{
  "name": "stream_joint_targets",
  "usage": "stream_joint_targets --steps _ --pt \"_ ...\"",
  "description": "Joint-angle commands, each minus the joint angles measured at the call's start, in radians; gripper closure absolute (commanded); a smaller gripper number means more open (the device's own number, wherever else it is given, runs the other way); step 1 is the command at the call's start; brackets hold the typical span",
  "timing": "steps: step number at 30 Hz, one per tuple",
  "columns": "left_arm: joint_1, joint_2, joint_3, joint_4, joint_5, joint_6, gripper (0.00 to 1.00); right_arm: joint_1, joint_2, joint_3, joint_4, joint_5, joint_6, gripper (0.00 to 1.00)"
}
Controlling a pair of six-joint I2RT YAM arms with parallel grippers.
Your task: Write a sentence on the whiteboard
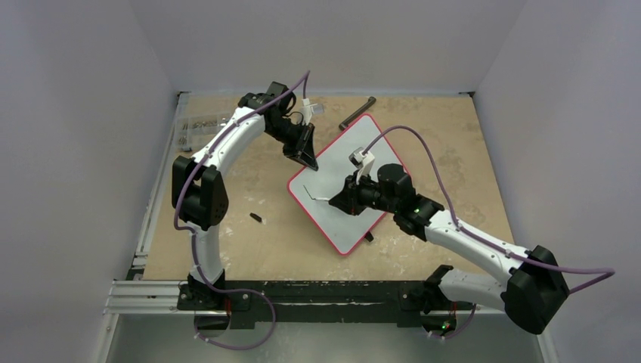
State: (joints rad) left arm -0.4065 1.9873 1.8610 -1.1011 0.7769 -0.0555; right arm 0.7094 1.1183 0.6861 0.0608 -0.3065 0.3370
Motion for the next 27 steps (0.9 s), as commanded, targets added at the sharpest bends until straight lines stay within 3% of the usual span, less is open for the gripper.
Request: stream_joint_targets --steps 1,14,27 --pt "-0.004 -0.038 0.025 -0.009 -0.119 0.038 1.0 -0.001 0.001 0.049 -0.04 0.091 -0.032 1.0" --pt "-0.004 -0.036 0.026 -0.008 -0.12 0.038 1.0 -0.001 -0.094 0.115 -0.025 0.084 0.005 1.0" --pt "-0.004 -0.041 0.022 -0.009 -0.121 0.038 1.0 -0.001 0.008 0.143 0.013 0.078 0.002 1.0"
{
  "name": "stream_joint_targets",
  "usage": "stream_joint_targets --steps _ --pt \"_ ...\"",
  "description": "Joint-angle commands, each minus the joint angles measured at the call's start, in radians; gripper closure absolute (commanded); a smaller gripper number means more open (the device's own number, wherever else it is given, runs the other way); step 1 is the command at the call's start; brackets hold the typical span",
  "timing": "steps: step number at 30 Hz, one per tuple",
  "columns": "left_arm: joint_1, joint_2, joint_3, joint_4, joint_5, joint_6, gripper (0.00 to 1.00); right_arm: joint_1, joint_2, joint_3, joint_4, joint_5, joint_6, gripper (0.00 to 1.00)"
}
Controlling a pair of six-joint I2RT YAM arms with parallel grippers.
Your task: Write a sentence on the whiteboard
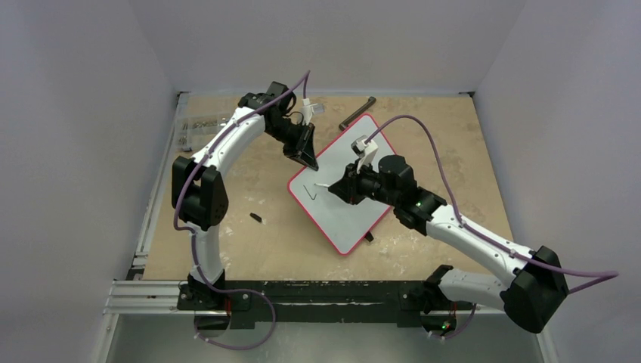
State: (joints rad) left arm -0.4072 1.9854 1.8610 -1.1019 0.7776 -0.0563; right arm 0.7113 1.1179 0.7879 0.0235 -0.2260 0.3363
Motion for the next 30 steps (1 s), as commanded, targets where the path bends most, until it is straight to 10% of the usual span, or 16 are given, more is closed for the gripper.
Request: stream_joint_targets --steps 1,30 --pt "-0.004 -0.04 0.023 -0.007 -0.121 0.039 1.0 -0.003 0.014 0.041 0.054 -0.003 0.003 1.0" --pt "-0.006 -0.036 0.021 -0.01 -0.126 0.038 1.0 -0.003 -0.022 -0.091 0.03 0.005 0.017 1.0"
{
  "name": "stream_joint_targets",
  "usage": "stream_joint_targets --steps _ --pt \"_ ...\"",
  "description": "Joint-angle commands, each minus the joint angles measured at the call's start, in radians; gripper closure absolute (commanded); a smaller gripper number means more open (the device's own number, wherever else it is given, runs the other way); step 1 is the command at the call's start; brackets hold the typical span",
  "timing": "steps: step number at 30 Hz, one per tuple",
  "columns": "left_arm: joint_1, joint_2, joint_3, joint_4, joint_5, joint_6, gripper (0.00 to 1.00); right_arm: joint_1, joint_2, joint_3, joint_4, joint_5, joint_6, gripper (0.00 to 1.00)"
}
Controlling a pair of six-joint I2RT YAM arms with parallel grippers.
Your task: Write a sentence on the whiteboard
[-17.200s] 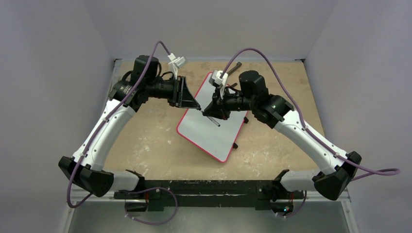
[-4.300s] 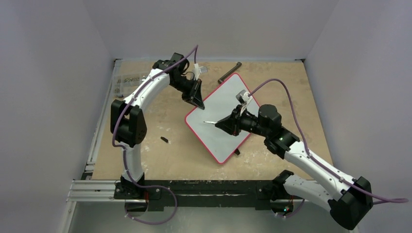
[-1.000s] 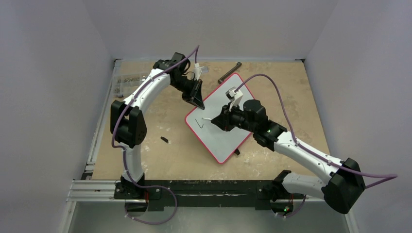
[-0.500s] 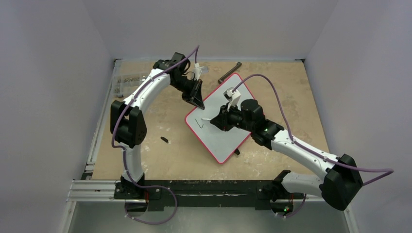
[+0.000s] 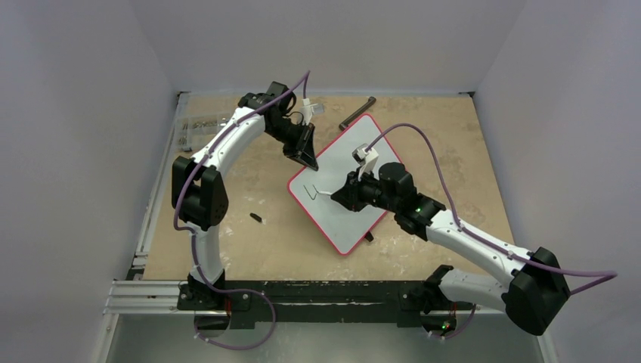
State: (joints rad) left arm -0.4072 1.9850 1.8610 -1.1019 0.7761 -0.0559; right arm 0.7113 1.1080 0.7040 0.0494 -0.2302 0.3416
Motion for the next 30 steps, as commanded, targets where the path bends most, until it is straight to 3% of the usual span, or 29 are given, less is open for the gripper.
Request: stream_joint_targets --steps 1,10,30 --pt "-0.006 -0.036 0.021 -0.011 -0.124 0.038 1.0 -0.003 -0.009 -0.001 0.0 0.026 0.013 1.0" --pt "-0.008 -0.035 0.022 -0.011 -0.126 0.039 1.0 -0.003 0.03 0.088 -0.022 0.089 0.004 1.0" --pt "-0.008 -0.029 0.026 -0.014 -0.126 0.038 1.0 -0.003 0.062 0.115 0.01 0.0 -0.011 1.0"
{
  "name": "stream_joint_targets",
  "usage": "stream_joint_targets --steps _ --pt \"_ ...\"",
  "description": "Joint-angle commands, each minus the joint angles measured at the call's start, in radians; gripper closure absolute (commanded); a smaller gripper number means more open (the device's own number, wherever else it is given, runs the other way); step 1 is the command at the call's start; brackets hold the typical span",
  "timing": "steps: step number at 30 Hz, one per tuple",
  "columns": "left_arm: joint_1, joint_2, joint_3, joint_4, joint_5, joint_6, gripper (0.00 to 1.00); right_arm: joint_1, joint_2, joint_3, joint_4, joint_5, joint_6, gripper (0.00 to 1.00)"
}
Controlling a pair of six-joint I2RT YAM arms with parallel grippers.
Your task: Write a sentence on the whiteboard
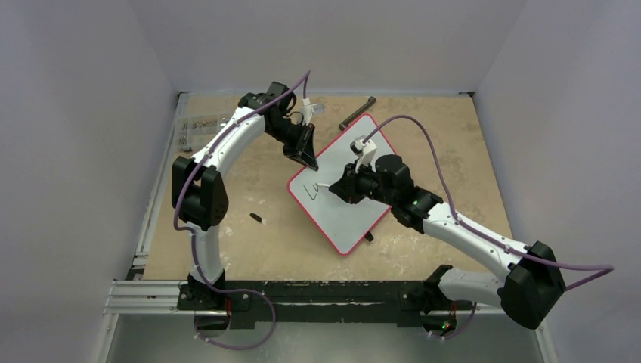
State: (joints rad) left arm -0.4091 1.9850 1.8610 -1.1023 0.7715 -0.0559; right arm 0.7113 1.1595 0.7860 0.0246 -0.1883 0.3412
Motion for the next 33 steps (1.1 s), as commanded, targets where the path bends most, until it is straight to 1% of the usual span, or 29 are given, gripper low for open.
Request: stream_joint_targets --steps 1,6,13,18,24,33 --pt "-0.007 -0.029 0.026 -0.013 -0.121 0.038 1.0 -0.003 0.011 0.031 0.041 -0.047 -0.008 1.0" --pt "-0.006 -0.03 0.025 -0.014 -0.121 0.038 1.0 -0.003 0.012 0.028 0.061 -0.073 0.0 1.0" --pt "-0.007 -0.031 0.025 -0.014 -0.122 0.038 1.0 -0.003 0.008 0.029 0.056 -0.059 -0.001 1.0" --pt "-0.007 -0.031 0.025 -0.013 -0.123 0.038 1.0 -0.003 -0.039 0.033 0.045 -0.048 -0.01 1.0" --pt "-0.007 -0.033 0.024 -0.015 -0.123 0.038 1.0 -0.003 -0.092 0.042 0.024 0.012 -0.013 1.0" --pt "-0.007 -0.035 0.02 -0.013 -0.123 0.04 1.0 -0.004 -0.047 0.057 0.024 0.049 -0.015 1.0"
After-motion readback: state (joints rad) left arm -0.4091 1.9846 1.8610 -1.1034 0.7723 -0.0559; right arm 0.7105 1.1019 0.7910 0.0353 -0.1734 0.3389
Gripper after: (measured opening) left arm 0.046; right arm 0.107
